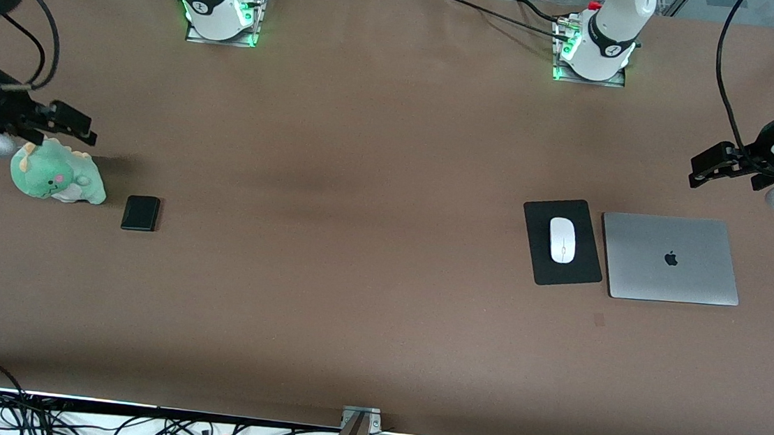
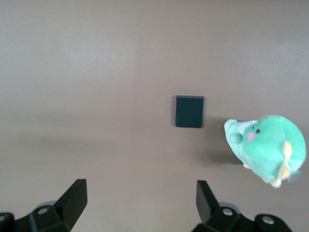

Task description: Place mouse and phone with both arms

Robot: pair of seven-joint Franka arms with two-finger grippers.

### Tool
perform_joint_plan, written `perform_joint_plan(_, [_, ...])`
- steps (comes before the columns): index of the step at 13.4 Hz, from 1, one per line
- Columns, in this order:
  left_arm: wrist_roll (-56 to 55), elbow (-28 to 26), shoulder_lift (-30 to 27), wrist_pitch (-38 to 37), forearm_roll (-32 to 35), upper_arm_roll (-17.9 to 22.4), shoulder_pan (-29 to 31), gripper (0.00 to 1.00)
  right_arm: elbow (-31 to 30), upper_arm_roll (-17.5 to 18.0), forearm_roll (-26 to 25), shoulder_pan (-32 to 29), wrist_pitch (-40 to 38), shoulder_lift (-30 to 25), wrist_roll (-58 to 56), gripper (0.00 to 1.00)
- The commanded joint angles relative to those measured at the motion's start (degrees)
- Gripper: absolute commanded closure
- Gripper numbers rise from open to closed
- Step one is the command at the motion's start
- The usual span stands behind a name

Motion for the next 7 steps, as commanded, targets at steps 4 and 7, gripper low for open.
perform_joint_plan(4, [-0.28, 1.88, 0.98, -0.53, 0.82, -0.37, 0.15, 0.0, 2.77, -6.57, -3.06, 6.53, -3.45, -2.94, 2.06, 0.0])
perform_joint_plan(7, [-0.28, 1.88, 0.98, -0.53, 0.82, -0.37, 0.15, 0.0, 2.86, -6.05, -6.05, 6.54, -3.36, -4.17, 3.21, 0.0])
